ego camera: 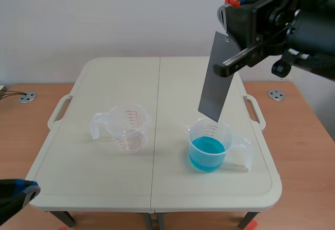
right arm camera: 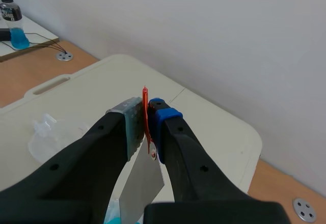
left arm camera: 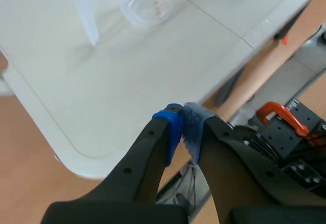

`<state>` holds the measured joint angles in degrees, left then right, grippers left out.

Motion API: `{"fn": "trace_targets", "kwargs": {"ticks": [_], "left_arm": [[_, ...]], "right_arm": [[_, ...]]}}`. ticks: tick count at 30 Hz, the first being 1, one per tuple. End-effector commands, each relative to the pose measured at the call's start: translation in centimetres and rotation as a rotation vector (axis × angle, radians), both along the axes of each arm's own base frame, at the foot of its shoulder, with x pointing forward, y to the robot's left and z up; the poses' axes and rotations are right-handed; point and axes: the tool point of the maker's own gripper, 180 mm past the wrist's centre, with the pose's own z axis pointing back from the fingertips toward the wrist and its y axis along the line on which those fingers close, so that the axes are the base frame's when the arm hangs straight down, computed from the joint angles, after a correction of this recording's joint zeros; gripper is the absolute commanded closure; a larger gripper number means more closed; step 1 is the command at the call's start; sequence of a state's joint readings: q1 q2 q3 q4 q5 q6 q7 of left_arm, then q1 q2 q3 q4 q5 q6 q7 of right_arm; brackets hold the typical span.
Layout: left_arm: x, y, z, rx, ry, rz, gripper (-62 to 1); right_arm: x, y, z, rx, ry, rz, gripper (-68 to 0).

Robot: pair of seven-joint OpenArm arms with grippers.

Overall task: Hold the metal plate by the orange handle, dip it into the blue solution, take it out and point at it, then put the plate back in the beaker on the left.
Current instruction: 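Raise the plate and point at it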

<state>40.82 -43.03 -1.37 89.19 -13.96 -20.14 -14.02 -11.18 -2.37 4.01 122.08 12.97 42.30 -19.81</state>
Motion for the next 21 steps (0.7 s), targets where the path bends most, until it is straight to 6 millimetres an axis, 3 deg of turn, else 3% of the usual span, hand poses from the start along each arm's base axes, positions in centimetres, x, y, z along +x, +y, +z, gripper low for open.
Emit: {"fn": "trace_targets", "kwargs": {"ticks": [1, 12, 21], "left_arm": [[1.2, -1.2, 1.1, -0.034, -0.043, -0.015, -2.6], [7.5, -5.9, 4.4, -0.057, -0.198, -0.118, -2.6], [10.5, -11.0, 6.1, -0.089, -0.239, -0.165, -2.6]], "right_arm": [[-0.4, 0.4, 1.5, 0.016, -0.045, 0.025, -1.3], [-1.0, 0.7, 2.7, 0.02, -0.053, 0.035, -1.3], [-1.1, 0.8, 2.6, 0.031, -0.042, 0.042, -1.3]]}}
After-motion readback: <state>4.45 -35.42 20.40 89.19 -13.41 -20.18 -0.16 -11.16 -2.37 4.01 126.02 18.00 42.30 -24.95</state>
